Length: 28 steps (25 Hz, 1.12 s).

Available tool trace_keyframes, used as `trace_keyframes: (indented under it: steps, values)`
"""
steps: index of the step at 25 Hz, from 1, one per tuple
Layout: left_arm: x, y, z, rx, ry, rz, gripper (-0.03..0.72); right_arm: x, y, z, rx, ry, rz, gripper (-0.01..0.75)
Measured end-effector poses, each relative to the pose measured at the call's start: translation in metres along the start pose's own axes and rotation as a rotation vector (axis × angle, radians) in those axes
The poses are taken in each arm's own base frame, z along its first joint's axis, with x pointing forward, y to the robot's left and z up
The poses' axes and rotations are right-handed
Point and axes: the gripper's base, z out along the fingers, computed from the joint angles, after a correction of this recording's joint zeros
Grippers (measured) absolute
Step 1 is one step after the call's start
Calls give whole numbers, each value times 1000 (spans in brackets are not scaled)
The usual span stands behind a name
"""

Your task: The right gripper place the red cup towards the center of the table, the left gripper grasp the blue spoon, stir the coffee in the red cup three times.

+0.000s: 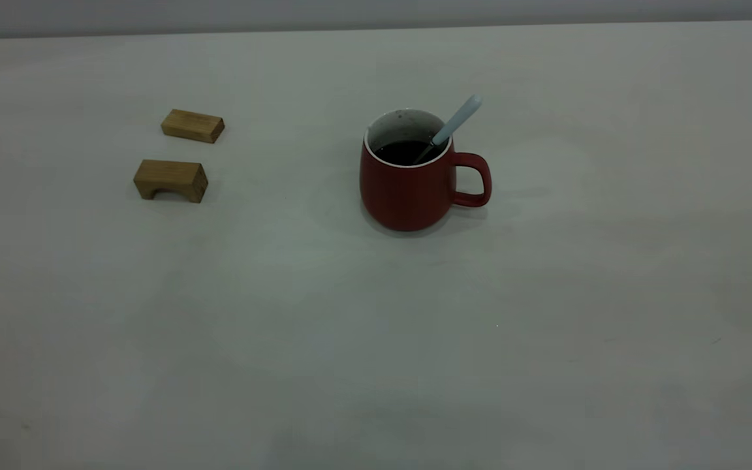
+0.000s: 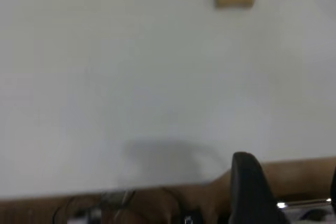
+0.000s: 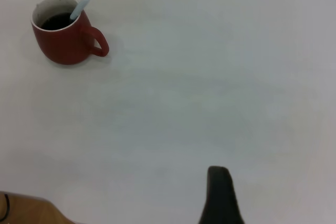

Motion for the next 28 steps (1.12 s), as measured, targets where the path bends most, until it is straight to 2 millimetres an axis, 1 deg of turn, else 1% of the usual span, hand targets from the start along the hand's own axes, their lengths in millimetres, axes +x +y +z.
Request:
trace_keyframes:
  steps: [2,5,8,11,15,22,28]
  values:
    - [29,7,9,-46,14,-45,438,0,0,0,0,0,0,586]
    - [69,10,19,-85,-5,-104,438,0,0,0,0,0,0,586]
    - [98,8,25,-87,-59,-127,438,0,0,0,0,0,0,586]
    - [116,5,30,-62,-133,-136,438,0,0,0,0,0,0,585]
    - [129,3,27,-45,-219,-146,438,0,0,0,0,0,0,585]
    - [141,2,20,-41,-326,-153,438,0,0,0,0,0,0,585]
    - [143,2,19,-41,-339,-154,438,0,0,0,0,0,0,585]
